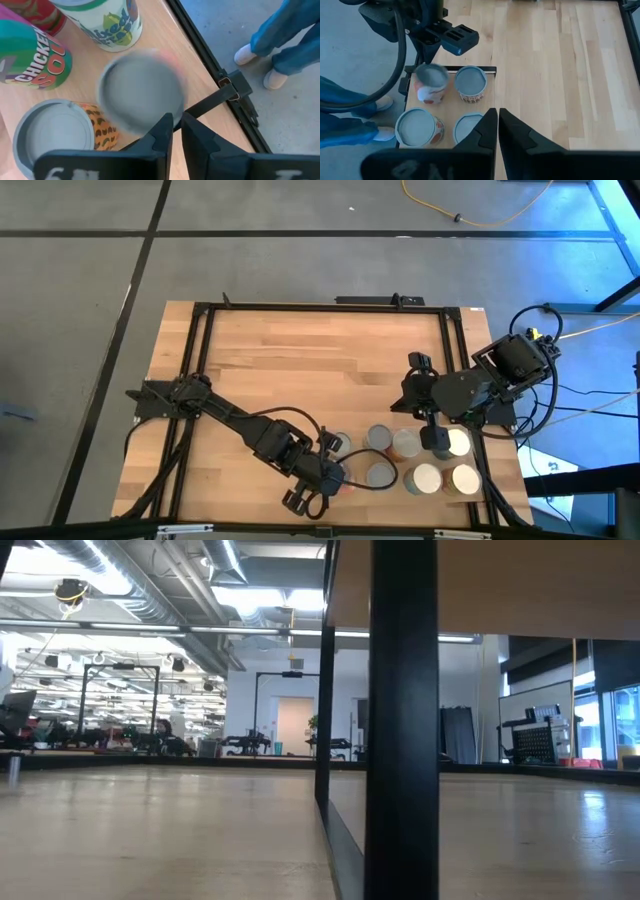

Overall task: Pick and place cans onto a shelf
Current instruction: Put the canned orange on the shelf

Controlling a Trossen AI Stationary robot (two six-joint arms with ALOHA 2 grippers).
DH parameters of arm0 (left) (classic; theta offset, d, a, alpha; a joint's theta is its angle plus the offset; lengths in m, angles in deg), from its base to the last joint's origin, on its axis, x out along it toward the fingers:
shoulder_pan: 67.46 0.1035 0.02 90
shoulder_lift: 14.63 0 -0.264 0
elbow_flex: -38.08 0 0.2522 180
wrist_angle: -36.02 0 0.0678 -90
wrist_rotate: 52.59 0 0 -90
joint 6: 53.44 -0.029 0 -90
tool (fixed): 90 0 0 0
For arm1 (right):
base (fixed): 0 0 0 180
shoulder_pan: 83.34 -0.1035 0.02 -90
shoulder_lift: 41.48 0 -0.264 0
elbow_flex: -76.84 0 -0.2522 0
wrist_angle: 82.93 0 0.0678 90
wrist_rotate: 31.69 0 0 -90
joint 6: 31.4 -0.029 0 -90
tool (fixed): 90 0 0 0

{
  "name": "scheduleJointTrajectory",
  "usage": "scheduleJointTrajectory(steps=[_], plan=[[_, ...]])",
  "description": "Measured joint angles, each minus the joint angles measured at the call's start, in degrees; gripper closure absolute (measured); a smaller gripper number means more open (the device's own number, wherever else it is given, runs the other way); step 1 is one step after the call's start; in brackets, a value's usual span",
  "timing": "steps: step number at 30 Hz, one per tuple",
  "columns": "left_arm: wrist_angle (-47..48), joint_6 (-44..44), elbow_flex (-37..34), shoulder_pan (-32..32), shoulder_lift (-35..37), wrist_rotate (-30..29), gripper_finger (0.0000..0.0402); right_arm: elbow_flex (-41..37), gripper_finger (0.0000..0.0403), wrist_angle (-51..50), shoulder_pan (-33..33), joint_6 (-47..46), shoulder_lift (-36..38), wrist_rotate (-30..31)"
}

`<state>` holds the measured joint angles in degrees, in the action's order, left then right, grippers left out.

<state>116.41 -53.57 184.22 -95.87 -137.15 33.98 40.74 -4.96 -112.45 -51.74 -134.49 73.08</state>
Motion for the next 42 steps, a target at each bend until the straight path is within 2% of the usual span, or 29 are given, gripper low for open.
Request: scheduleJointTrajectory(steps=[10, 16, 20, 23, 30, 34, 37, 42], plan=[[0.05, 0.06, 0.0, 0.0, 0.0, -0.33, 0.0366, 0.0, 0.0383, 0.0, -0.02, 0.0, 0.0, -0.07], [0.41, 0.03, 0.0, 0.0, 0.34, -0.46, 0.0366, 0.0, 0.0383, 0.02, -0.02, 1.29, 0.0, -4.45], [-0.53, -0.09, 0.0, 0.0, 0.49, 0.2, 0.0366, 0.0, 0.0383, 0.02, -0.02, 1.29, 0.0, -4.42], [-2.23, -1.67, 0.0, -0.09, 0.52, 3.32, 0.037, 0.0, 0.0383, 0.02, -0.02, 1.31, 0.01, -4.35], [-8.71, -3.57, 2.61, -0.56, 0.78, 18.87, 0.0398, 0.0, 0.0383, -0.26, -0.02, 1.32, 0.0, -4.33], [-8.45, -5.25, 2.46, -1.0, -1.36, 21.48, 0.04, 0.0, 0.0383, -0.26, -0.02, 1.49, 0.02, -4.31], [-8.7, -8.93, 2.39, -0.62, -2.5, 19.54, 0.0401, 0.0, 0.0383, -0.26, -0.02, 1.42, 0.02, -4.31], [-9.6, -9.51, 2.46, 0.47, -3.4, 17.47, 0.0401, 0.0, 0.0383, -0.28, -0.02, 1.14, 0.02, -4.31]])
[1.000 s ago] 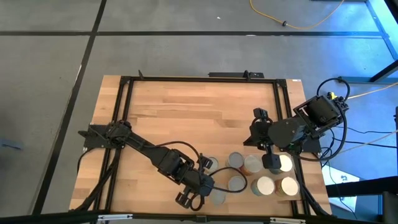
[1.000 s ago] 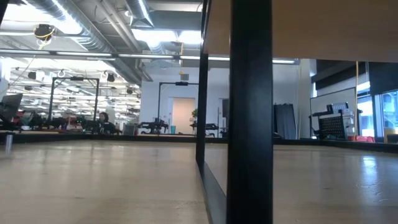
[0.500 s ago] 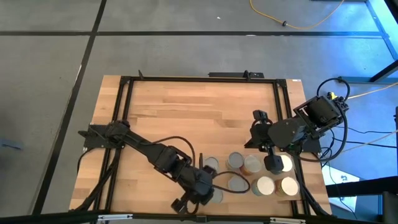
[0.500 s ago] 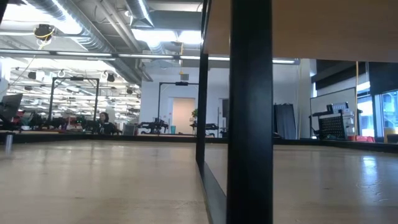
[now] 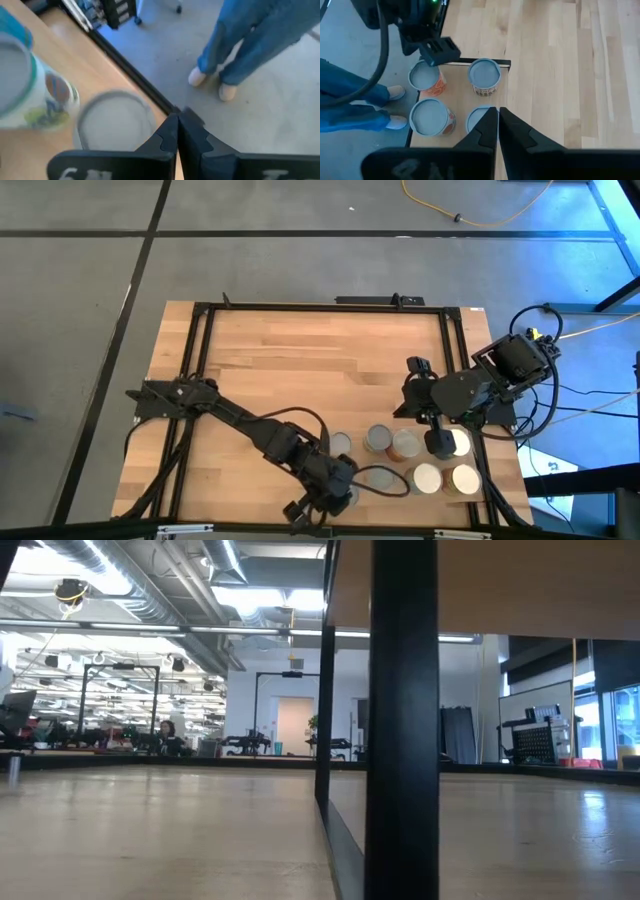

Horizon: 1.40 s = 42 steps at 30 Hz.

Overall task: Pick and place cans onto a shelf
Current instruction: Put the canned orange on the shelf, then return to Home Position

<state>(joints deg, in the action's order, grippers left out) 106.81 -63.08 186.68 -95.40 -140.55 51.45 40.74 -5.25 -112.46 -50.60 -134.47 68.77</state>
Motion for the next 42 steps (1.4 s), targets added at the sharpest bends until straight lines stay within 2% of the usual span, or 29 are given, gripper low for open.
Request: scheduleJointTrajectory(steps=[9, 30, 37, 42], plan=[[-4.05, 0.22, -0.09, -0.36, -2.92, 4.5, 0.0401, 0.0, 0.0383, 0.19, 0.0, -0.25, 0.0, 0.0], [-2.18, 0.12, 0.01, 0.08, -3.05, -6.11, 0.0401, 0.0, 0.0383, 0.37, 0.0, -1.14, 0.0, -0.02], [0.58, 1.98, 0.01, 0.6, -3.04, -7.49, 0.0401, 0.0, 0.0383, -0.87, 0.0, -1.11, 0.0, -0.1], [1.55, 2.93, -0.01, 0.12, -1.33, -8.99, 0.0401, 0.0, 0.0383, -1.57, -0.35, 0.19, 0.0, -4.72]])
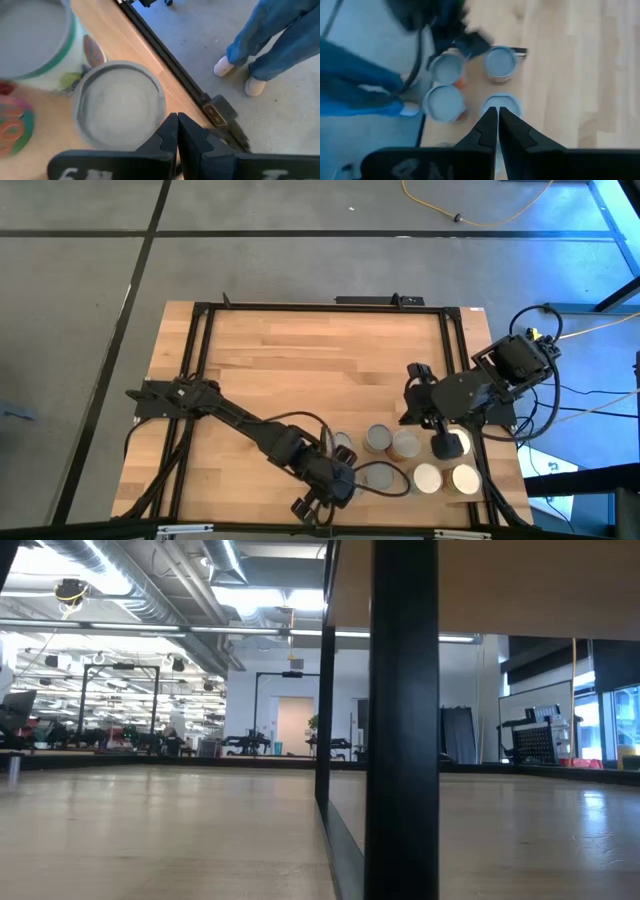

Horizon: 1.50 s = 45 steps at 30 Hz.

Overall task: Pick and place cans onto a shelf
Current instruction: Return to Home Position

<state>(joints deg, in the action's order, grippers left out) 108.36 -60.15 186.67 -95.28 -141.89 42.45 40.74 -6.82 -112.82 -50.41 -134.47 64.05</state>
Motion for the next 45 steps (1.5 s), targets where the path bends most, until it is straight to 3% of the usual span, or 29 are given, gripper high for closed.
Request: scheduleJointTrajectory(steps=[5, 15, 20, 32, 45], plan=[[3.66, 4.83, 0.24, -1.38, 4.61, -3.81, 0.0401, -0.46, 0.0383, 0.0, -1.66, 0.08, 0.0, -2.45], [11.64, 16.12, 0.2, -5.19, 13.61, -19.26, 0.0401, -0.44, 0.0383, 0.1, -2.71, 1.42, -2.45, -2.84], [17.12, 21.2, 0.2, -6.64, 15.86, -24.03, 0.0401, -0.44, 0.0383, 0.12, -3.12, 2.76, -5.19, -4.41], [23.05, 22.97, 0.18, -7.95, 16.41, -24.55, 0.0401, -0.44, 0.0383, 0.15, -3.73, -0.02, -13.86, -7.42], [25.27, 22.7, 0.17, -8.04, 16.41, -24.49, 0.0401, -1.41, 0.0383, 0.27, -3.72, -3.32, -17.06, -6.91]])
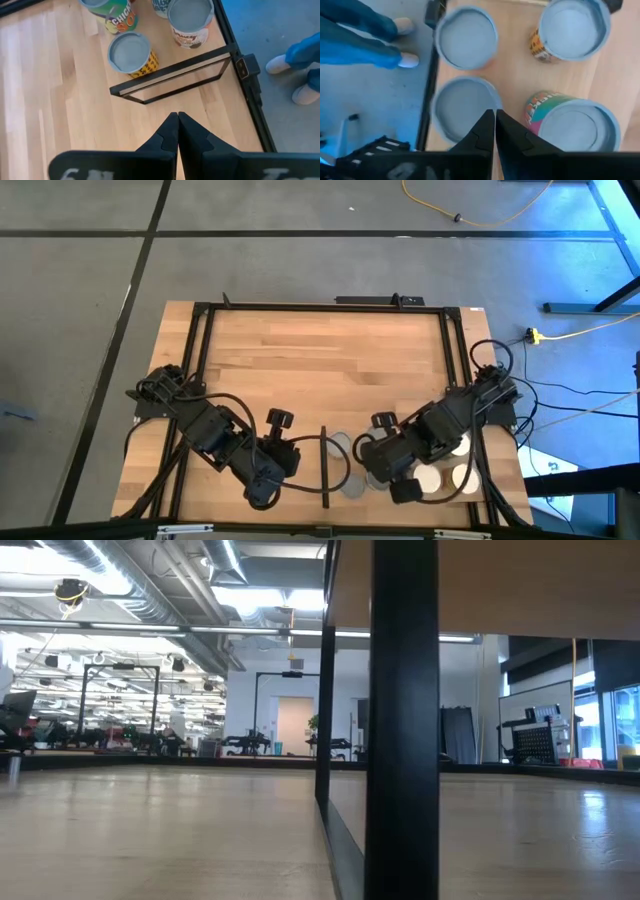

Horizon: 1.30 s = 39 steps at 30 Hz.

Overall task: Pick and place cans onto a shelf
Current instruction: Return to Home Position

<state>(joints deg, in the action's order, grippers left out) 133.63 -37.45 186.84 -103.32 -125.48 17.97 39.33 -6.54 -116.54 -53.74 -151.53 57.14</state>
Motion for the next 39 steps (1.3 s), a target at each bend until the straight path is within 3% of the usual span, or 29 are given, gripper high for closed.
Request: scheduleJointTrajectory(steps=[12, 23, 31, 35, 39], plan=[[0.15, 0.0, 0.0, -0.33, 0.0, 0.0, 0.0402, -14.3, 0.0383, 1.76, 0.01, -1.63, 9.02, 1.66], [0.15, 0.14, 0.0, 0.28, 0.0, 0.03, 0.0402, -20.22, 0.0383, 2.44, 0.01, -1.21, 9.65, 1.51], [0.27, 0.14, 0.0, 0.76, 0.0, 0.02, 0.0401, -18.82, 0.0383, 1.07, 0.03, -0.73, 9.74, 1.51], [1.86, 0.02, 0.0, 0.74, 0.0, 0.0, 0.0402, -13.3, 0.0383, 1.14, 0.01, 1.63, 9.81, 1.66], [4.59, 0.85, -0.15, 0.39, 1.81, -0.75, 0.0402, -6.13, 0.0383, -0.22, -0.06, 2.77, 10.02, 6.23]])
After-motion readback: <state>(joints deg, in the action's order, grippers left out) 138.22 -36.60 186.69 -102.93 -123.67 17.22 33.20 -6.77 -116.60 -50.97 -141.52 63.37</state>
